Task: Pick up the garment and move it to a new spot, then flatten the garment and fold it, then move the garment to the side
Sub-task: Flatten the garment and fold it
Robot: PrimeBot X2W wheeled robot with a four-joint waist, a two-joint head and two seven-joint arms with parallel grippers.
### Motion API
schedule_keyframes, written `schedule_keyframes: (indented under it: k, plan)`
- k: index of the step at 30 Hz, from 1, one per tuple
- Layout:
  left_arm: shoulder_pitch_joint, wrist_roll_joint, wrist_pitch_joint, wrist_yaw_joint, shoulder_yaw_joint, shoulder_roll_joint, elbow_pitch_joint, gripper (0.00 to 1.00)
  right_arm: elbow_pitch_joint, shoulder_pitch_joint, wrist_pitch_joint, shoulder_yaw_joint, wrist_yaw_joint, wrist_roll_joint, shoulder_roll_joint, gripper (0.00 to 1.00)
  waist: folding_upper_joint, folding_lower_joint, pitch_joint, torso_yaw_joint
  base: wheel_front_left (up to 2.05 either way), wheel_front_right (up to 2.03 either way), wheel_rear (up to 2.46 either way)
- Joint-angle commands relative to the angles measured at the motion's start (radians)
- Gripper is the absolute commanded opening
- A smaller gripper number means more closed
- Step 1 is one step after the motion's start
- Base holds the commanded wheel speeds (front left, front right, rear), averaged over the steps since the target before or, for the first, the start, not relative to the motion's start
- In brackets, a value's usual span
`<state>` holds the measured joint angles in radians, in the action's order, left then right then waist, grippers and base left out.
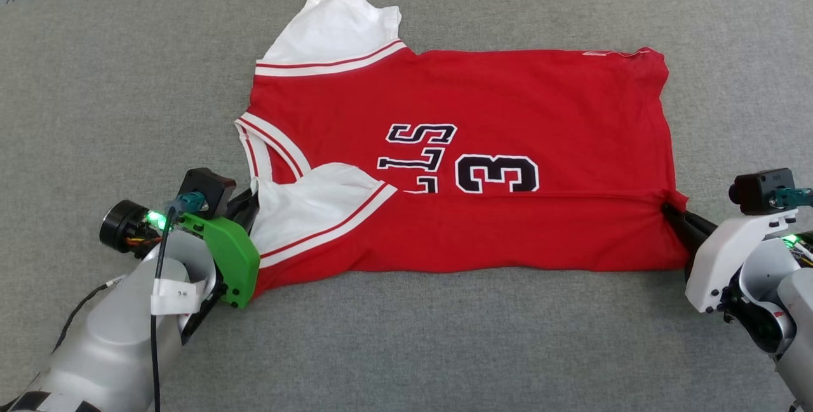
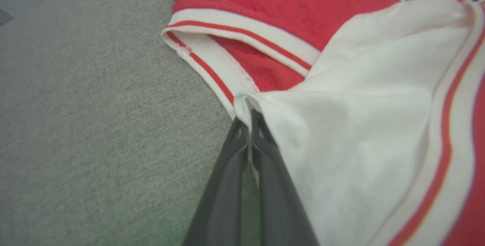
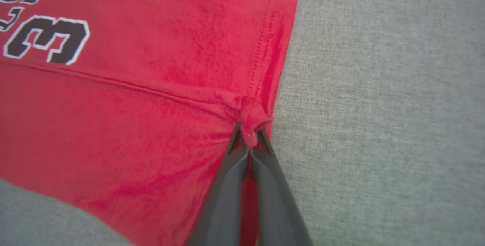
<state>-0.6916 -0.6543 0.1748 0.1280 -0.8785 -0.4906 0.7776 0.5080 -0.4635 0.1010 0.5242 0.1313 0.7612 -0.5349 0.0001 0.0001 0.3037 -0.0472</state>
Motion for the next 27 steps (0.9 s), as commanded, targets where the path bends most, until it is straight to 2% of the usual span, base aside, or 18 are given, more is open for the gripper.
schedule_keyframes:
  k: [1,2,3,4,9,14,18,24,27]
  plan:
    - [-0.003,-0.02,0.002,0.003,-0.021,0.019,0.025,0.0,0.014,0.001,-0.014,0.011,-0.001,0.006,0.006,0.0,-0.0001,-0.0001,-0.01,0.011,0.0,0.0,0.0]
    - [-0.006,-0.031,0.005,0.003,-0.029,0.024,0.033,0.31,0.012,0.005,-0.023,0.013,-0.001,0.008,0.003,0.38,-0.0001,-0.0001,-0.016,0.015,0.0,0.0,0.0]
    - [-0.013,-0.041,0.013,0.003,-0.036,0.025,0.041,0.94,0.008,0.009,-0.04,0.014,-0.001,0.004,-0.006,1.0,-0.0001,-0.0001,-0.024,0.02,0.0,0.0,0.0]
    - [-0.02,-0.05,0.024,0.003,-0.037,0.025,0.045,1.0,0.005,0.012,-0.058,0.007,-0.001,0.0,-0.012,1.0,-0.0001,-0.0001,-0.032,0.024,0.0,0.0,0.0]
    - [-0.05,-0.114,0.046,0.003,-0.052,0.003,0.029,1.0,-0.052,0.058,-0.128,-0.053,-0.001,-0.008,-0.03,1.0,-0.0001,-0.0001,-0.085,0.042,0.0,0.0,0.0]
    - [-0.081,-0.183,-0.022,0.003,-0.094,-0.055,-0.043,1.0,-0.127,0.129,-0.134,-0.116,-0.001,-0.039,-0.03,1.0,-0.0001,-0.0001,-0.125,0.054,0.0,0.0,0.0]
    - [-0.114,-0.263,-0.15,0.003,-0.13,-0.104,-0.131,1.0,-0.177,0.177,-0.108,-0.163,-0.001,-0.069,-0.016,1.0,-0.0001,-0.0001,-0.147,0.064,0.0,0.0,0.0]
    - [-0.161,-0.441,-0.464,0.003,-0.176,-0.159,-0.262,1.0,-0.232,0.221,-0.059,-0.223,-0.001,-0.109,0.017,1.0,-0.0001,-0.0001,-0.168,0.075,0.0,0.0,0.0]
    - [-0.184,-0.505,-0.584,0.003,-0.191,-0.173,-0.308,1.0,-0.251,0.23,-0.039,-0.241,-0.001,-0.123,0.032,1.0,-0.0001,-0.0001,-0.17,0.078,0.0,0.0,0.0]
